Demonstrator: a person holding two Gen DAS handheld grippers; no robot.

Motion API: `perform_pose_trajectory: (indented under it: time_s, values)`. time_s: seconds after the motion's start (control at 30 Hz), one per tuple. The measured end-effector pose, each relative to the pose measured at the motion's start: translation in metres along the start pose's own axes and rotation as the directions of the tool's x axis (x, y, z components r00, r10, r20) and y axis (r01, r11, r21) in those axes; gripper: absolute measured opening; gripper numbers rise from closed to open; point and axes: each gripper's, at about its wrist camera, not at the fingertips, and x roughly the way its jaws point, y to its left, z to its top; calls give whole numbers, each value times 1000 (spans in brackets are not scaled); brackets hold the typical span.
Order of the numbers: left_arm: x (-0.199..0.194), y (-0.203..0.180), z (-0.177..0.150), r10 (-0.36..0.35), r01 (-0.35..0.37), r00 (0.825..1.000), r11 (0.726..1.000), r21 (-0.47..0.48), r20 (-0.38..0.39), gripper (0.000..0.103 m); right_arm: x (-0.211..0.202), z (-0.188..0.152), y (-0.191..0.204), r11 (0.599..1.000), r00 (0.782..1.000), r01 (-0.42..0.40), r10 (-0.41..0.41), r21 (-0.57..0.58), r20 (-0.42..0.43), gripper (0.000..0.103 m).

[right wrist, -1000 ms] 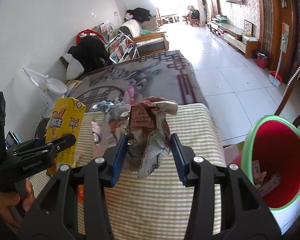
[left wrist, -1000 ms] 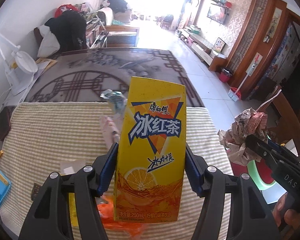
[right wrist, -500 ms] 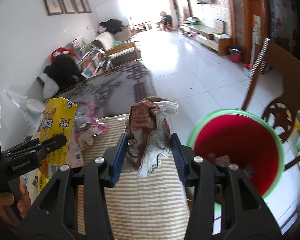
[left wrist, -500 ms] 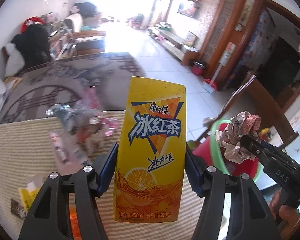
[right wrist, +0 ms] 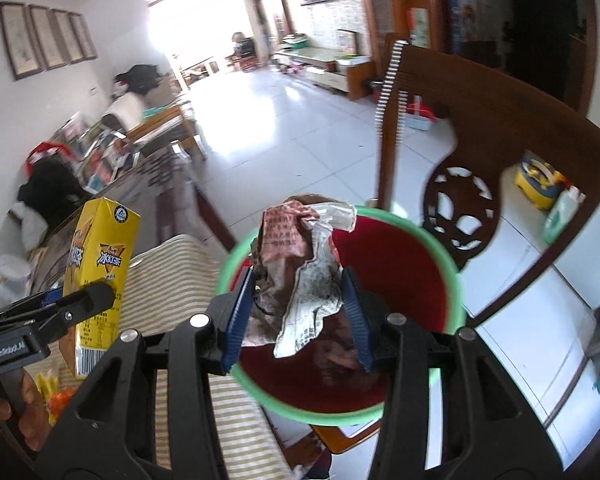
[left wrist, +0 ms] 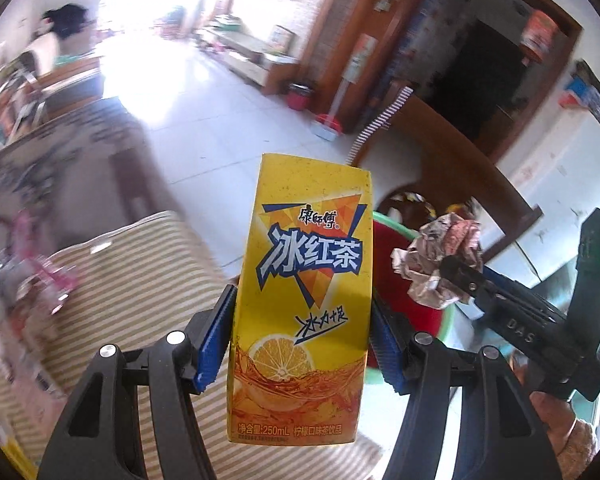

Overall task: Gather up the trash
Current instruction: 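Carry the iced-tea carton and wrapper in both grippers over the red bin, then open both grippers to drop the carton and wrapper into the red bin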

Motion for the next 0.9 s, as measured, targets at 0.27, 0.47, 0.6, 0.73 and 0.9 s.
perform_pose_trajectory:
  time_s: [0.27, 0.47, 0.6, 0.73, 0.9]
  values:
    - [37, -58, 25, -76, 81, 996, 983, 163, -42, 63, -3, -3, -26, 994, 996, 89, -89, 65, -3, 47]
    - [20, -35, 25, -63, 62, 998, 995, 84, 7, 78, -10, -7, -26, 989, 993, 115, -116, 93, 11, 73]
    - [-4, -3, 13, -1, 0, 999, 1000, 28, 50, 78, -7, -3, -7, 994, 996, 82, -84, 74, 15, 73]
    - [-32, 44, -3, 87, -82, 994, 994, -72, 73, 78, 3, -2, 27, 999, 1000, 30, -30, 23, 0, 75]
    - [-68, 102, -29, 193, -175, 977, 967, -185, 86, 78, 19, -6, 86, 997, 998, -46, 43, -66, -38, 76]
